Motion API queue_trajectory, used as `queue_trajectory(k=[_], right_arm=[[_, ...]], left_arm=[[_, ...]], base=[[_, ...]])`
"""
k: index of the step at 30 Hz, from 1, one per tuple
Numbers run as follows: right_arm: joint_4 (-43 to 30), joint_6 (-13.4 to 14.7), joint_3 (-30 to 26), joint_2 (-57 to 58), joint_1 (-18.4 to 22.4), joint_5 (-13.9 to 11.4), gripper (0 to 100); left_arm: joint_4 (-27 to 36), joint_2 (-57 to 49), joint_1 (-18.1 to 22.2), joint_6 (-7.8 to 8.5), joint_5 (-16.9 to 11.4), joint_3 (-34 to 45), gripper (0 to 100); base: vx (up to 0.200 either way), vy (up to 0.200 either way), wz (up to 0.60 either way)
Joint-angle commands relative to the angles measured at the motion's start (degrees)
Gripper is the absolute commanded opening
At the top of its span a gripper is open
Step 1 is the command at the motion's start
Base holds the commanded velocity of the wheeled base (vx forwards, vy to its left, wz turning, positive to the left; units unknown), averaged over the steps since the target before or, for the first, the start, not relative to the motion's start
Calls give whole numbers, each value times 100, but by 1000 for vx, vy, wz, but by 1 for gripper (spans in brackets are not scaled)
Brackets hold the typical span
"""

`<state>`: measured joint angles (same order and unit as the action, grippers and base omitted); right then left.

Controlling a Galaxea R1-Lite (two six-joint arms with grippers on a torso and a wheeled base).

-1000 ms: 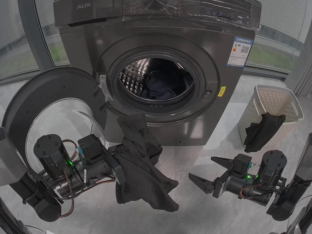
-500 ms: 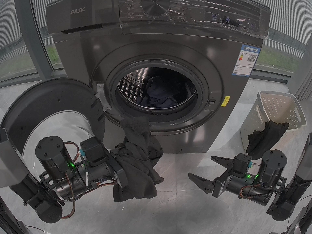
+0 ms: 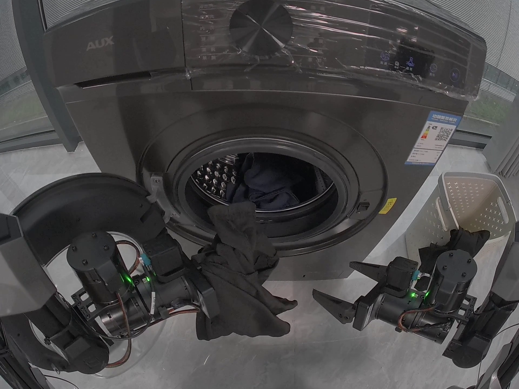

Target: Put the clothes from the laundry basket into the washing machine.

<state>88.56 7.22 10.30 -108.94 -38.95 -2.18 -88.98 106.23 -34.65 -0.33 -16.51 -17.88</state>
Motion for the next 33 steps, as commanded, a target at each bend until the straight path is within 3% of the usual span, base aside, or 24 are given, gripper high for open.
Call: queue_trajectory(k=[1,5,8,10,14,25,29,33], right_arm=[[3,-1,-11,13,-69,-2,100],[12,-1,25,48,-148,25,100],[3,-1,7,65,-183,25,100],[3,-1,7,65,-218,25,100],[3,8,-28,92,-271,34,100],[3,-10,-28,347,-210,16,100],[3,-10,-28,355,-201,16,100],[3,-10,-28,320,-227,7,100]], left_arm=[[-41,91,-200,-11,7,4,0],[-41,311,-526,-99,51,-242,0],[-14,706,-534,-125,394,-813,0],[-23,1154,-464,-81,534,-1279,0],[-5,1515,-332,-187,359,-1595,0],[258,2640,28,-363,490,-3555,0],[575,2903,142,-486,816,-4267,0],[979,3088,160,-486,1009,-4891,0]], base=[[0,0,0],[0,0,0],[0,0,0],[0,0,0],[0,0,0],[0,0,0],[0,0,0],[0,0,0]])
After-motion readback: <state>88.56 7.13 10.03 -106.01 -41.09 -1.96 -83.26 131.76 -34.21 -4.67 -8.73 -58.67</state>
